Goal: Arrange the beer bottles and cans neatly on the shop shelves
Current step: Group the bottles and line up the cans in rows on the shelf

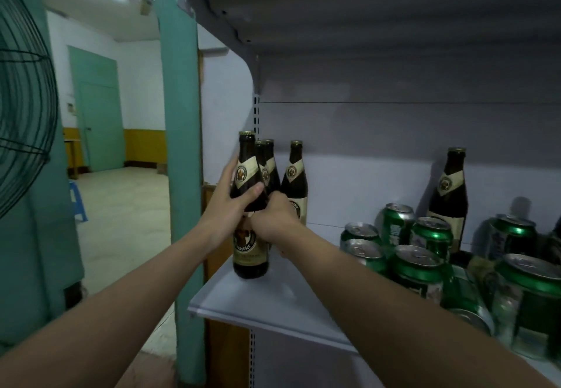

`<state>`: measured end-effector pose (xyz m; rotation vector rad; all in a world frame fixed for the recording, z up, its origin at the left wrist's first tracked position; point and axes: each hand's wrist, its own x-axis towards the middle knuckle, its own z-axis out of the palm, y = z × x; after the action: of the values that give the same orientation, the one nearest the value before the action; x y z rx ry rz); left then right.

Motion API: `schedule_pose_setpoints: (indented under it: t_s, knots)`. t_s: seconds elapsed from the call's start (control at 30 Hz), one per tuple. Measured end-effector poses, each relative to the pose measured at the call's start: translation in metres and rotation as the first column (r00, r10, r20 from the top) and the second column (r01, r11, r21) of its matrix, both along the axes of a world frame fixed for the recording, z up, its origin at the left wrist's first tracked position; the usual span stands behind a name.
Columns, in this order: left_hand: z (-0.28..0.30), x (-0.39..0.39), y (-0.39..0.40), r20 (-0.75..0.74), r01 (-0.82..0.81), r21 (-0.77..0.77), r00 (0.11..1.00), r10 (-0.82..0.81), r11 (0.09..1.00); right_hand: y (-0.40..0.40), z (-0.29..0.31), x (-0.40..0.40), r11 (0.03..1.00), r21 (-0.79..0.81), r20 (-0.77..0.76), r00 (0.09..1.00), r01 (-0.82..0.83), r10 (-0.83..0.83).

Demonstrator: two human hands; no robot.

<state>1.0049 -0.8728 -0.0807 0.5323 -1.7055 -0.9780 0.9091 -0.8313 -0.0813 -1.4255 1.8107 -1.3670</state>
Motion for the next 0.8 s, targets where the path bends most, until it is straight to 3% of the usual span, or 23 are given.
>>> schedule_pose_setpoints:
  t_s: [0.2, 0.4, 0.57, 0.8]
  knots:
    - [-0.025, 0.007, -0.023, -0.016, -0.012, 0.008, 1.000, 0.012, 1.000, -0.020, -0.046, 0.012, 0.983, -0.182, 0.007, 1.000, 0.023, -0.022]
    - [-0.065, -0.003, -0.022, -0.112, 0.010, 0.141, 0.994, 0.006, 0.990, -0.025, -0.074, 0.015, 0.938, -0.342, -0.029, 0.997, 0.063, -0.077]
    - [-0.089, -0.006, -0.026, -0.160, 0.057, 0.176, 0.987, -0.029, 0.983, -0.024, -0.099, 0.006, 0.946, -0.320, -0.054, 0.998, -0.056, 0.041]
    - [-0.099, -0.006, -0.033, -0.147, 0.076, 0.264, 0.988, -0.038, 0.962, -0.022, -0.107, 0.002, 0.951, -0.294, 0.002, 0.995, -0.090, 0.095]
